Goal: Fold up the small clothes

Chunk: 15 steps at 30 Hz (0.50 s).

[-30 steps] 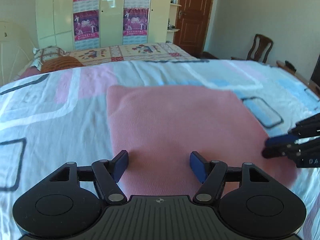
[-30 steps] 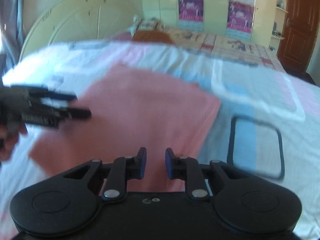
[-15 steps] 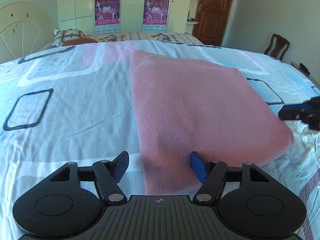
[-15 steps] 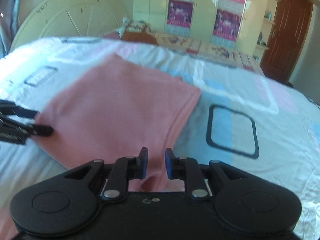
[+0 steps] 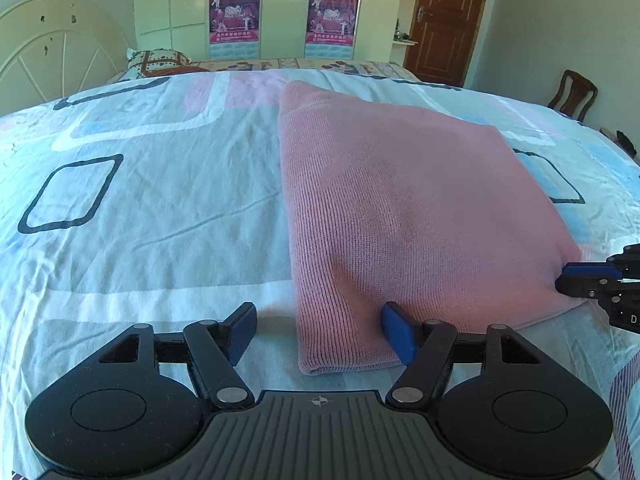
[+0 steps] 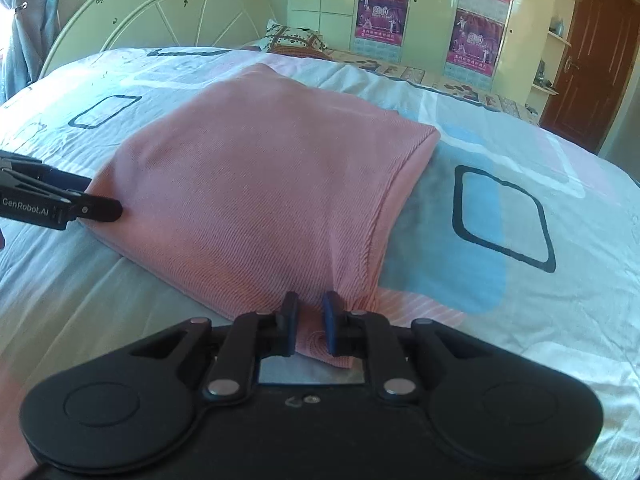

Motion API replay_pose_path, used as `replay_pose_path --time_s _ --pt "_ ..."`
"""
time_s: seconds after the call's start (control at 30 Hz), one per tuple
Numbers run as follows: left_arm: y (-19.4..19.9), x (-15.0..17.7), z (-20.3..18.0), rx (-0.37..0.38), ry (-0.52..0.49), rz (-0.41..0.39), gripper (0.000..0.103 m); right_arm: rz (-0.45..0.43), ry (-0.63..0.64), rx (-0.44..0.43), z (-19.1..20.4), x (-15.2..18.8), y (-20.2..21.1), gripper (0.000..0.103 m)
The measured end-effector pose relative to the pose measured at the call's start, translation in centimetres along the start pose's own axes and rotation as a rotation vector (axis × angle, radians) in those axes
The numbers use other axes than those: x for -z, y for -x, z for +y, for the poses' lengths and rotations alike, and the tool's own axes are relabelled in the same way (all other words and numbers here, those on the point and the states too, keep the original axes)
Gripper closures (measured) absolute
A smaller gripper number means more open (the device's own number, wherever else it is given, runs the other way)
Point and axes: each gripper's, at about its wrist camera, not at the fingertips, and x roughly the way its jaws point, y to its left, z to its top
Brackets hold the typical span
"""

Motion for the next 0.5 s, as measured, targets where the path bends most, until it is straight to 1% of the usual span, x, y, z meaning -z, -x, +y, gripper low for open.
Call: replay_pose_path --time_s 0.03,0.07,0.1,0.13,0.17,0.2,0.27,0.3,0.33,0.4,0.43,0.5 --pt "-0.1 0.0 0.0 -0.011 -0.002 -0.001 0.027 -0.001 -0.007 -0.002 -0.1 0.0 0.0 0.09" --pt "-0.1 -0.1 0.0 -0.024 -0.003 0.0 0.021 -0.002 -0.012 -0.004 -0.2 0.1 0.0 0.09" --pt "-0.2 -0.1 0.0 -0.045 -0.004 0.002 0.012 -0.002 -0.014 -0.006 -0.2 0.1 0.1 0.09" --pt "-0.2 -0.1 0.0 -0.069 -0.008 0.0 0.008 -0.004 -0.015 -0.01 -0.3 0.1 0.1 0.09" --pt "-0.1 -0.1 0.0 -0.088 -0.016 -0.003 0.006 -0.005 -0.015 -0.015 -0.4 0.1 0.1 0.09" --pt "0.2 -0.2 0.1 -0.088 -0.014 -0.005 0.006 -0.004 -0.015 -0.02 -0.5 0.1 0.2 0.09" --pt "1.2 -0.7 0.4 -0.067 0.012 -0.021 0.006 0.009 -0.024 -0.041 -0.9 -0.3 0.7 0.085" --pt "1.8 -1.0 0.7 -0.048 0.025 -0.043 0.006 -0.015 -0.042 -0.059 -1.2 -0.6 1.6 0.075" --pt "2.3 -1.3 0.9 -0.028 0.038 -0.066 0.006 -0.056 -0.064 -0.079 -1.6 -0.8 2.6 0.051" --pt "2.3 -2.2 1.5 0.001 0.07 -0.083 0.005 -0.117 -0.105 -0.079 -2.7 -1.2 3.8 0.018" --pt "1.9 -2.7 1.8 0.016 0.093 -0.078 0.005 -0.126 -0.135 -0.093 -3.5 -1.4 3.8 0.029" --pt "1.1 -3.6 2.2 0.039 0.132 -0.062 0.005 -0.1 -0.236 -0.149 -5.6 -2.0 3.1 0.04"
